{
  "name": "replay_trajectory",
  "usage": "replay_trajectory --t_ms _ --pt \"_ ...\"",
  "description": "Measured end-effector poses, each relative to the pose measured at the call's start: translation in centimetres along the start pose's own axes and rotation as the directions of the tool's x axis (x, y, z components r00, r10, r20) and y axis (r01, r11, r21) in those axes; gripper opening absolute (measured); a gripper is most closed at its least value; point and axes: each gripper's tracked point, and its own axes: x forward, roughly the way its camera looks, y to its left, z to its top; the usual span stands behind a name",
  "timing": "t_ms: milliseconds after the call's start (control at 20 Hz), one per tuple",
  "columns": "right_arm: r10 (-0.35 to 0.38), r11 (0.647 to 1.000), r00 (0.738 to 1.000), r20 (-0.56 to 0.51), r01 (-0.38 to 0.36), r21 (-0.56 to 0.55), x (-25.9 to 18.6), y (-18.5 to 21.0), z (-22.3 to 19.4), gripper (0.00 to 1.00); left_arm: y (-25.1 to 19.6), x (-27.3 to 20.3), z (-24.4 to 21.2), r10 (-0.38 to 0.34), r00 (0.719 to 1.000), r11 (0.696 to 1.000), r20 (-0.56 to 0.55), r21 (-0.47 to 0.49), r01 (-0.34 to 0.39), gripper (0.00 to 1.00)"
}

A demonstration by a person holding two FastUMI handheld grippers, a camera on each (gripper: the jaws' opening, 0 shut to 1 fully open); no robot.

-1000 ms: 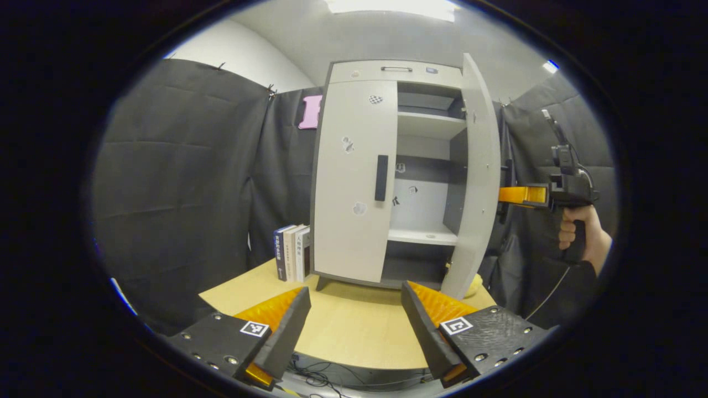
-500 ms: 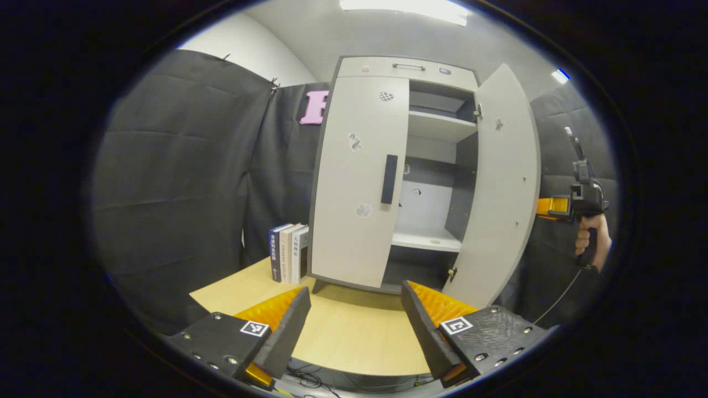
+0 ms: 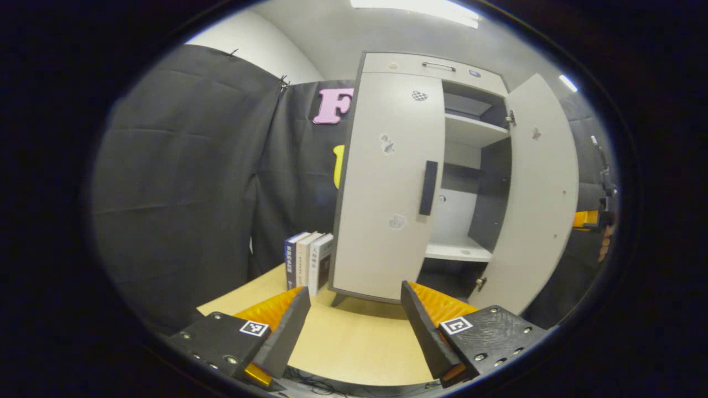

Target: Open the right door of the double-door shoe cabinet with the right hand, and open the left door with the left hand.

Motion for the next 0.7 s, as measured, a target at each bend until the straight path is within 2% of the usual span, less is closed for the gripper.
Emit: replay_trajectory --t_ms 150,400,700 --pt "-0.048 0.995 0.999 -0.008 0.049 0.086 -1.0 0.2 -0.6 0.06 1.3 2.5 1.0 -0.046 0.999 0.999 0.014 -0.005 0.046 0.98" --pt "-0.125 0.982 0.992 -0.011 0.126 0.138 -3.7 1.3 -1.2 0.02 1.5 6.2 1.5 -0.18 0.984 0.984 -0.002 -0.002 0.18 0.96" --pt "-0.308 0.944 0.951 0.0 0.306 0.122 -9.8 -1.6 -1.3 0.02 -2.1 9.5 2.4 -0.35 0.937 0.937 0.007 -0.008 0.35 0.98"
